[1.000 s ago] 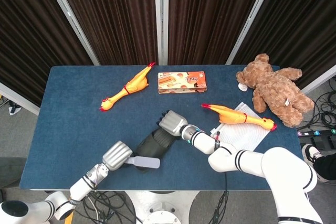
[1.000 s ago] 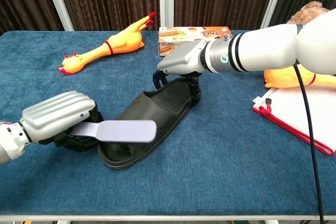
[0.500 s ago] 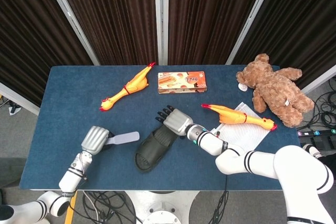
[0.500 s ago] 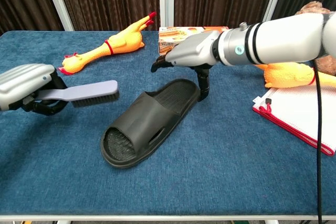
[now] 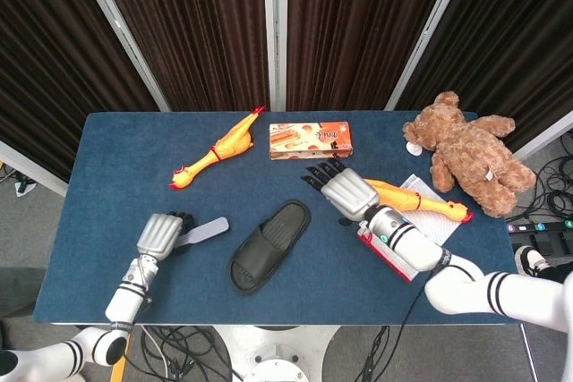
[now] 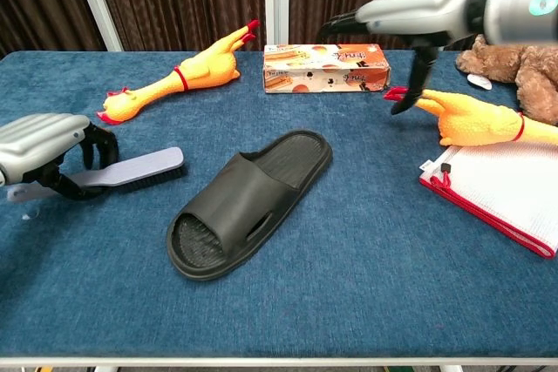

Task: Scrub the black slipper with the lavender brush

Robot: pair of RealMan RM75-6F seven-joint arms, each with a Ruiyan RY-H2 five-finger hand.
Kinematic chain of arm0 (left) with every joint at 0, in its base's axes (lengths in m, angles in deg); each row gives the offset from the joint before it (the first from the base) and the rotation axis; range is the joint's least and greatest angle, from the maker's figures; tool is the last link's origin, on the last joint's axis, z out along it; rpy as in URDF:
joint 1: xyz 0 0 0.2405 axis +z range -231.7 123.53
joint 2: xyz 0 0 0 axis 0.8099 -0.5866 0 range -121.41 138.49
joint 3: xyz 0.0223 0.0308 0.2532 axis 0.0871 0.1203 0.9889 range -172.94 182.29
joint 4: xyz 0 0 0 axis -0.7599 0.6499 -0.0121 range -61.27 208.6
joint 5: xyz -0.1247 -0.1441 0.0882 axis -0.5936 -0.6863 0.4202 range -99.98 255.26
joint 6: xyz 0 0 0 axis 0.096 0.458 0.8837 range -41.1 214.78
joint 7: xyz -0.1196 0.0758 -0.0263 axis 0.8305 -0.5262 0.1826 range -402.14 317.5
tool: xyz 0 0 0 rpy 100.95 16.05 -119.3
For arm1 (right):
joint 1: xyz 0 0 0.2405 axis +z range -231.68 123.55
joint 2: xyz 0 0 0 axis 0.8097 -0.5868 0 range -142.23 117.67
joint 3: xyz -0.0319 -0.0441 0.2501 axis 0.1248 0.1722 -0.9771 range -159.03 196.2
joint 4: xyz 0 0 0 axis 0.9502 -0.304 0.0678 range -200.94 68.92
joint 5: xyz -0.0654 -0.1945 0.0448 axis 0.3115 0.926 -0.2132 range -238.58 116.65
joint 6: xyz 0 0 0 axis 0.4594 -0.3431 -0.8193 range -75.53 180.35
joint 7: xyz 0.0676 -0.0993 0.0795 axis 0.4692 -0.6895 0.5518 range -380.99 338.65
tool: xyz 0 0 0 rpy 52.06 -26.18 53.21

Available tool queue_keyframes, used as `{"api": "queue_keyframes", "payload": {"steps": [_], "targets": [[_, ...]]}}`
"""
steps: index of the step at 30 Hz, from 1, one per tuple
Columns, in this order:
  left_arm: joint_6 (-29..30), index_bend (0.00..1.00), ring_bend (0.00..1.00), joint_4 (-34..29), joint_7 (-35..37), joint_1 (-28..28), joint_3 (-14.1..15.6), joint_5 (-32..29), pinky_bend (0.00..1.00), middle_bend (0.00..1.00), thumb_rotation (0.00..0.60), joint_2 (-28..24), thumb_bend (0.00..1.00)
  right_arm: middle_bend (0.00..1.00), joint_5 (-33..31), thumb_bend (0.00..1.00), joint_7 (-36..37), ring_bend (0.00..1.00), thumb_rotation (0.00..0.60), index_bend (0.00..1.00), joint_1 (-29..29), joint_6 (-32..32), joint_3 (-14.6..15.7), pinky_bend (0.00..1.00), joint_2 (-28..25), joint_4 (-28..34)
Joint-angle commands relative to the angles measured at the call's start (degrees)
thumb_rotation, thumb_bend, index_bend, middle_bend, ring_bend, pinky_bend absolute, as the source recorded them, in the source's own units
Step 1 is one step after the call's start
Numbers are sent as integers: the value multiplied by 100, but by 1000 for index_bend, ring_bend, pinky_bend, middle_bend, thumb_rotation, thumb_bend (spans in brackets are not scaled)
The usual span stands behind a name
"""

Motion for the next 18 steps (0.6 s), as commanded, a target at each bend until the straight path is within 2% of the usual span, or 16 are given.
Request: {"api": "queue_keyframes", "payload": {"steps": [1,5,9,12,15,18], "targets": [[13,185,213,-613,-261,50,4,-60,335,258,600,-390,189,0,307,22,273,0,600,0,-381,-322,139,0,-366,265],[282,161,196,-1276,-279,232,66,19,286,239,600,-929,184,0,604,23,577,0,600,0,-914,-783,332,0,-803,476],[756,163,196,-1989,-1,596,120,84,265,239,600,-1713,184,0,847,26,922,0,600,0,-1638,-1475,556,0,-1231,618],[1333,178,196,-2149,121,955,113,114,266,240,600,-2120,180,22,1022,34,1209,0,600,0,-2238,-2162,655,0,-1367,556],[1951,187,196,-2179,89,1349,98,68,265,240,600,-2381,178,80,1137,46,1545,0,600,0,-2839,-2867,691,0,-1392,426],[2462,188,196,-2212,-8,1711,140,59,264,241,600,-2569,178,98,1224,49,1855,0,600,0,-3424,-3564,685,5,-1313,247]]}}
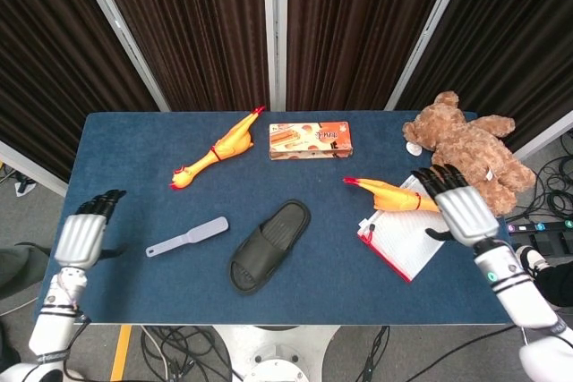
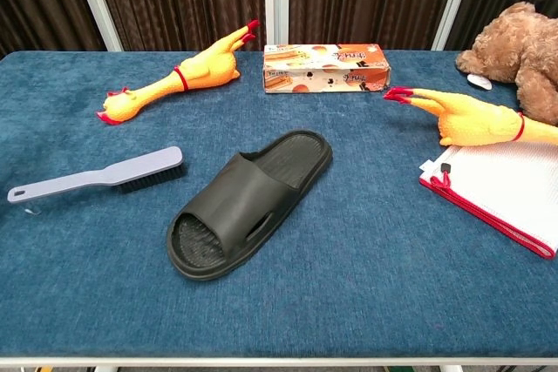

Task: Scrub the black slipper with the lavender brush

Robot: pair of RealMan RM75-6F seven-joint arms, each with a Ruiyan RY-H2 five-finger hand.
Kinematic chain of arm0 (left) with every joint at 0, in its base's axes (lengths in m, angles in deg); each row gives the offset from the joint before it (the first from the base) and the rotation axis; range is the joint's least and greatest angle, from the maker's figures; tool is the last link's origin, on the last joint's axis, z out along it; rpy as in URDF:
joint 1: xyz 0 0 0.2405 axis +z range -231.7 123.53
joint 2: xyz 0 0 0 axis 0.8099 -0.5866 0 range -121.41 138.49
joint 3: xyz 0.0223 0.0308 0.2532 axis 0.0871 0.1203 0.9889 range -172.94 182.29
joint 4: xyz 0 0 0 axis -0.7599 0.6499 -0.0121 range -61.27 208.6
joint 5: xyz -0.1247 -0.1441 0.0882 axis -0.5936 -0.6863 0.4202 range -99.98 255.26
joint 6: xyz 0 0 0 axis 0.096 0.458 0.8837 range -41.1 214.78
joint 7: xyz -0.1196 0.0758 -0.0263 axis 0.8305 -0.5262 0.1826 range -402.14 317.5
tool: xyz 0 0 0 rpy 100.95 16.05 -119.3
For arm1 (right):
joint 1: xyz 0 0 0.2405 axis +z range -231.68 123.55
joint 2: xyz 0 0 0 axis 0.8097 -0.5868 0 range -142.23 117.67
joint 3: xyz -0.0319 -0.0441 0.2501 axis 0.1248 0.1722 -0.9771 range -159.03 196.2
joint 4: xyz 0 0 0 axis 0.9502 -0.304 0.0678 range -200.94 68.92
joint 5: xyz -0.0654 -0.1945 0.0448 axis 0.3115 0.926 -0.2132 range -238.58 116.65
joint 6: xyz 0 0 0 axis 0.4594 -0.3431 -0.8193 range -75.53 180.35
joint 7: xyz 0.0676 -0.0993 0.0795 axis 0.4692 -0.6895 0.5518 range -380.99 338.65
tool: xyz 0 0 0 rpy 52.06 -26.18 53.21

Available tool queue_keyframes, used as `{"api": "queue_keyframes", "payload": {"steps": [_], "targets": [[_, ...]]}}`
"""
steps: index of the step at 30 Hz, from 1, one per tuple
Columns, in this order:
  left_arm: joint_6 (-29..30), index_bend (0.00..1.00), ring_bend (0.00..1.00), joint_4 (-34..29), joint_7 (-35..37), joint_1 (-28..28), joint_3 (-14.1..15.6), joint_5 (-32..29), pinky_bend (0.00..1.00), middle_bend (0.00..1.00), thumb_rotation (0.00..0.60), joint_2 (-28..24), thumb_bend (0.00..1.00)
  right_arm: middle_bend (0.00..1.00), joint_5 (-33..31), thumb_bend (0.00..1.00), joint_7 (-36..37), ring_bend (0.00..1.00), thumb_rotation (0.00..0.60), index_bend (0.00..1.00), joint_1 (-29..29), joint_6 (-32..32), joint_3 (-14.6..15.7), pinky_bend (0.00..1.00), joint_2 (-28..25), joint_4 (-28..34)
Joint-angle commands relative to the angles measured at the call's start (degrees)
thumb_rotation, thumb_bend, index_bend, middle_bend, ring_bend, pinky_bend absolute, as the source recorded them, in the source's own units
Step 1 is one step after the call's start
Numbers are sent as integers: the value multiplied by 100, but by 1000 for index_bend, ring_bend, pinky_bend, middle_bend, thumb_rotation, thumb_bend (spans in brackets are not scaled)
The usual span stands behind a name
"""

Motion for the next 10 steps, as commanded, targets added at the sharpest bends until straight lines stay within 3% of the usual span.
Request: {"api": "queue_keyframes", "payload": {"steps": [1,6,10], "targets": [[794,190,196,-175,-57,636,65,-13,264,241,600,-406,178,97,230,50,557,0,600,0,-985,-1101,75,6,10,-269],[1029,207,196,-413,-167,1042,315,9,263,241,600,-657,178,76,299,49,756,0,600,0,-1653,-1723,44,6,262,-505],[1258,208,196,-602,-262,1272,415,115,257,241,600,-635,178,72,423,50,900,0,600,0,-1906,-1866,-7,6,410,-653]]}}
